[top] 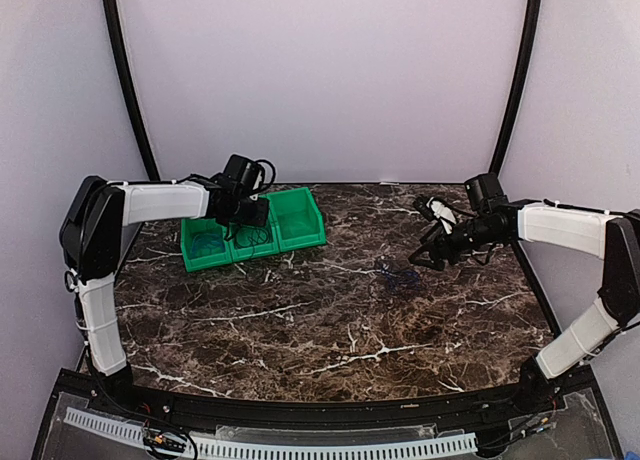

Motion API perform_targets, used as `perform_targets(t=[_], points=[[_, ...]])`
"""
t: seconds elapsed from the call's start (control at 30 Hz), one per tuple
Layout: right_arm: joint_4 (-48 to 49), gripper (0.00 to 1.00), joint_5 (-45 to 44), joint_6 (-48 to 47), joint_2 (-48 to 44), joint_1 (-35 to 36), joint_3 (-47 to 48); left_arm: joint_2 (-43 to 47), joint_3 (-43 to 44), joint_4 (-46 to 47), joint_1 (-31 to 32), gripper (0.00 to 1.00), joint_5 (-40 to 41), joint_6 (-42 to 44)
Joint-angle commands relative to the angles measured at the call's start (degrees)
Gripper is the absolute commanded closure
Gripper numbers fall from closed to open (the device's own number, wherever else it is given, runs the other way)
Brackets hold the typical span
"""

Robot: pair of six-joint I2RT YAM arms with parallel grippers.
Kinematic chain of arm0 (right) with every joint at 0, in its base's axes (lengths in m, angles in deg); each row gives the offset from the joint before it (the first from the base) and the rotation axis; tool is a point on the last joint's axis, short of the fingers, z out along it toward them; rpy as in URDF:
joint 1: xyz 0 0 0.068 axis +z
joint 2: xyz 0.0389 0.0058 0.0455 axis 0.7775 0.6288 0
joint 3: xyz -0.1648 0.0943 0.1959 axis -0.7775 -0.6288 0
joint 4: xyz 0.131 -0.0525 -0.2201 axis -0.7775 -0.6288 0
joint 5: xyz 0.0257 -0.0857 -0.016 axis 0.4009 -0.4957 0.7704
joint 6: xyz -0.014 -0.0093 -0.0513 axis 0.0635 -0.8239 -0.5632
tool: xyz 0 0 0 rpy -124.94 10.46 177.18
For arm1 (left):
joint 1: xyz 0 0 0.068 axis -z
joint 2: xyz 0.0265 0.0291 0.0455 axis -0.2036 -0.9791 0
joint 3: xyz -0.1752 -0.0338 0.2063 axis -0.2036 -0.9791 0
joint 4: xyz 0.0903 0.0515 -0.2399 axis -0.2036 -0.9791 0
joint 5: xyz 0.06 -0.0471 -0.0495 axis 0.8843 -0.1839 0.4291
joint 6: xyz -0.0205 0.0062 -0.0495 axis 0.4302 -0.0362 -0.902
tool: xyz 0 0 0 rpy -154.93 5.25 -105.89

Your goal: Untangle the cables

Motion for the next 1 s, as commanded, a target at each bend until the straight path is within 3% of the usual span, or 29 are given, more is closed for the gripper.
perform_targets(t=[0.0,0.3,0.67,0.7,0.87,0.97], points=[[0.05,0.19,1.26,-0.68,0.62,-0.21,0.65,-0.54,1.70,-4.78,-1.58,1.00,-0.64,-5.06],[-0.18,0.20,1.59,-0.71,1.20,-0.27,0.84,-2.95,3.67,-6.16,-3.82,1.00,-6.11,-6.89],[-0.66,0.20,1.79,-0.87,2.16,-0.23,1.11,-0.98,6.74,-11.46,-3.98,0.99,-0.78,-4.11],[-0.96,0.20,1.83,-1.03,2.44,-0.21,1.25,-0.37,6.85,-11.76,-4.03,0.97,-0.26,-3.89],[-1.47,0.20,2.00,-1.14,2.66,-0.27,1.69,3.23,6.89,-13.49,-4.16,0.64,1.82,-3.24],[-1.50,0.20,1.85,-1.33,2.29,-0.25,1.63,6.36,5.55,-14.39,-4.12,0.58,1.94,-4.16]])
